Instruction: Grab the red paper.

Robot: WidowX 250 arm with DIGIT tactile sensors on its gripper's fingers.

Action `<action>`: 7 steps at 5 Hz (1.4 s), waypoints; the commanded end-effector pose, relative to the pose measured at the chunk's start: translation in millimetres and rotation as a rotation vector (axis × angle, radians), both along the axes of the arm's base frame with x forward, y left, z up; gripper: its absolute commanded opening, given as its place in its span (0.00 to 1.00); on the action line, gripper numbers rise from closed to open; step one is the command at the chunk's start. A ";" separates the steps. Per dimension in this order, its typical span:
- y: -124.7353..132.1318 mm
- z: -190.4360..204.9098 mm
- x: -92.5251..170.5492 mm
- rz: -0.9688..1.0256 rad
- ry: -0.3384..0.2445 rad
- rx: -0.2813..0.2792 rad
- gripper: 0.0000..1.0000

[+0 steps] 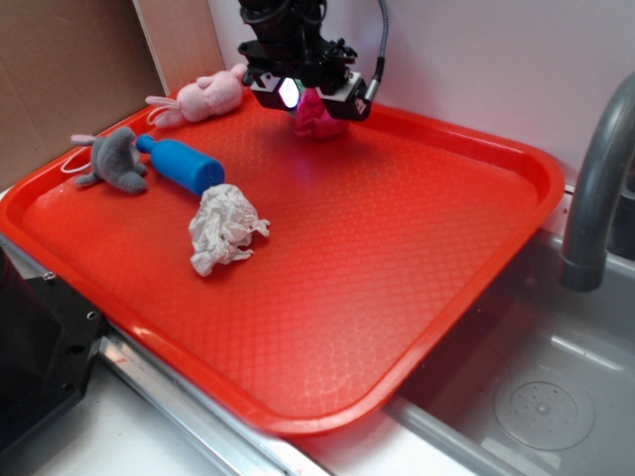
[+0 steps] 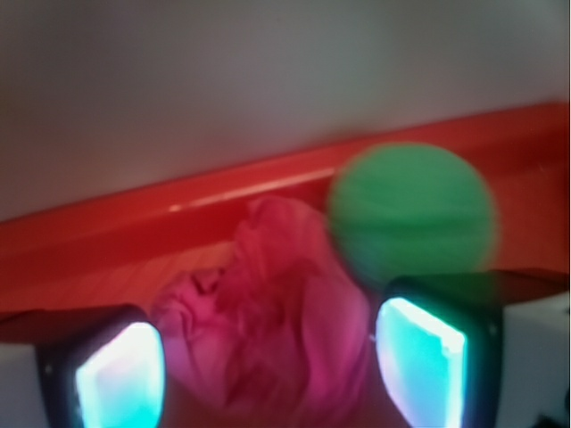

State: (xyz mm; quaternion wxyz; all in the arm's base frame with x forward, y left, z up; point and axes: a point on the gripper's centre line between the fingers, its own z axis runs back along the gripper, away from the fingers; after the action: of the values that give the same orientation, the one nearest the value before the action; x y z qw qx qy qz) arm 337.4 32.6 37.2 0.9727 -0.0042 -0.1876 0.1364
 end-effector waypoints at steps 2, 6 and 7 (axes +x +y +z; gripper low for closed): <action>9.6 0.3 -2.7 0.035 -0.063 -0.021 0.00; -31.4 160.6 -97.2 -0.009 0.128 -0.101 0.00; -51.2 183.4 -112.5 -0.002 0.233 -0.069 0.00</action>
State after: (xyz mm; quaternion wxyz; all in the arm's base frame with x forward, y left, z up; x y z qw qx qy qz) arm 214.5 -24.3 202.9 0.9883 -0.0161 -0.0442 0.1453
